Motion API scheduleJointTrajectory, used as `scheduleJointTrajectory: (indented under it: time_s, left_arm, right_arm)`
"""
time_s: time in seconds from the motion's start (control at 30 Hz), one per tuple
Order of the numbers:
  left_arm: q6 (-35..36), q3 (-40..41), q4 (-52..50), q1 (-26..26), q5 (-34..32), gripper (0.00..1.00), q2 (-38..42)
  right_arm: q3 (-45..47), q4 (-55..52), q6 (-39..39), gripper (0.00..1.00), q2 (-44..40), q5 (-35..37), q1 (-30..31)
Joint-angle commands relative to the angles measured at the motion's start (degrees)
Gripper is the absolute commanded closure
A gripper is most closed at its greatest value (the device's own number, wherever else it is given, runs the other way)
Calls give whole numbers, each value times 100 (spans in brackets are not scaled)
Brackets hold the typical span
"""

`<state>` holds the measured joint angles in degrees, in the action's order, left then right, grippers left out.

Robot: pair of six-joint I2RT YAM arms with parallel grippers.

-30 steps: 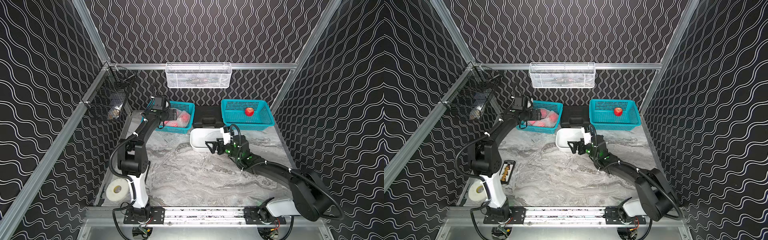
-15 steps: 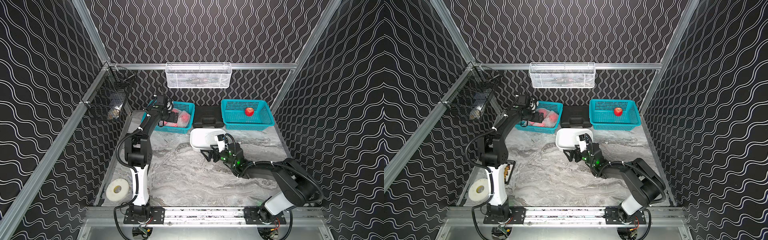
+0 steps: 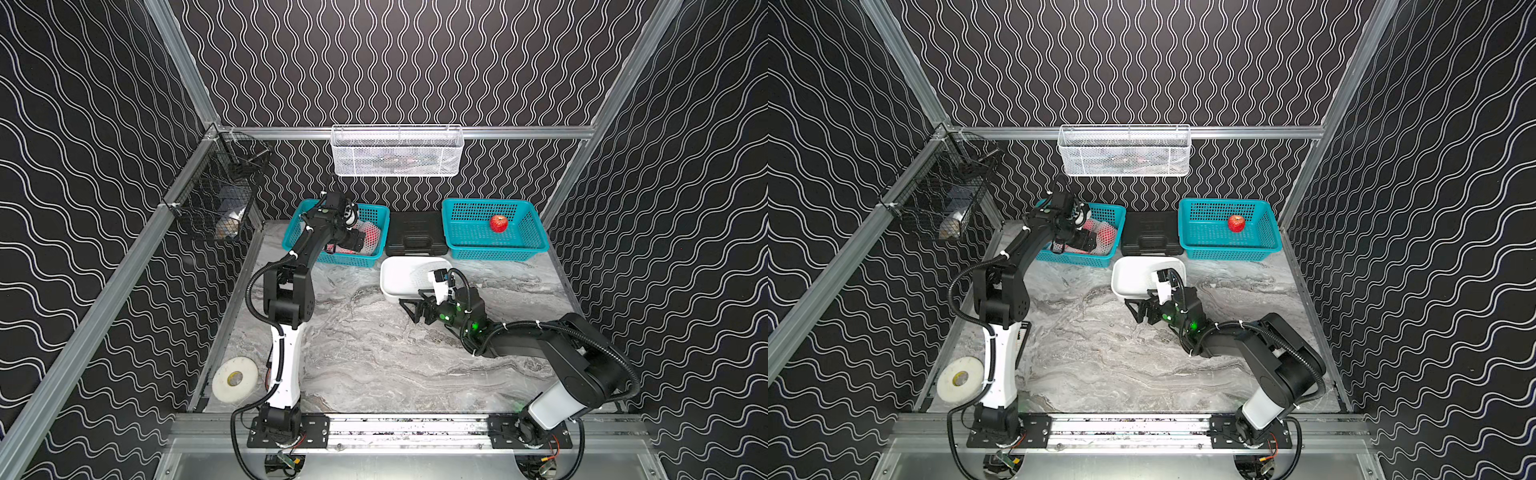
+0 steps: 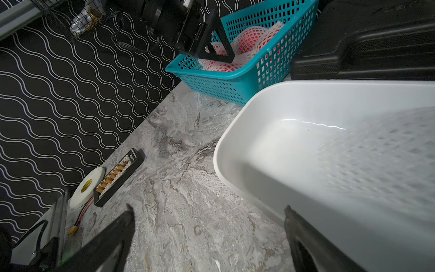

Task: Remove foam nets from apples
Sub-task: Pick up the apple from the basket.

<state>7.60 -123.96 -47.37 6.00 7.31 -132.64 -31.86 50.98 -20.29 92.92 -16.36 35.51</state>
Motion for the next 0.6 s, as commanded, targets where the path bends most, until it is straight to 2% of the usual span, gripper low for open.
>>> scheduleJointTrajectory:
  time_s: [0.0,0.47,0.57]
  left_arm:
    - [213,-120,-253,6,50,9,-111]
    - [260,-596,-558,33,-17,12,-648]
    - [252,-592,-505,33,-68,9,-697]
  right_arm:
    - [-31,258,-97,0,36,-47,9]
    - [-99,109,-98,0,83,-17,9]
    - [-134,40,-89,0,109,-7,9]
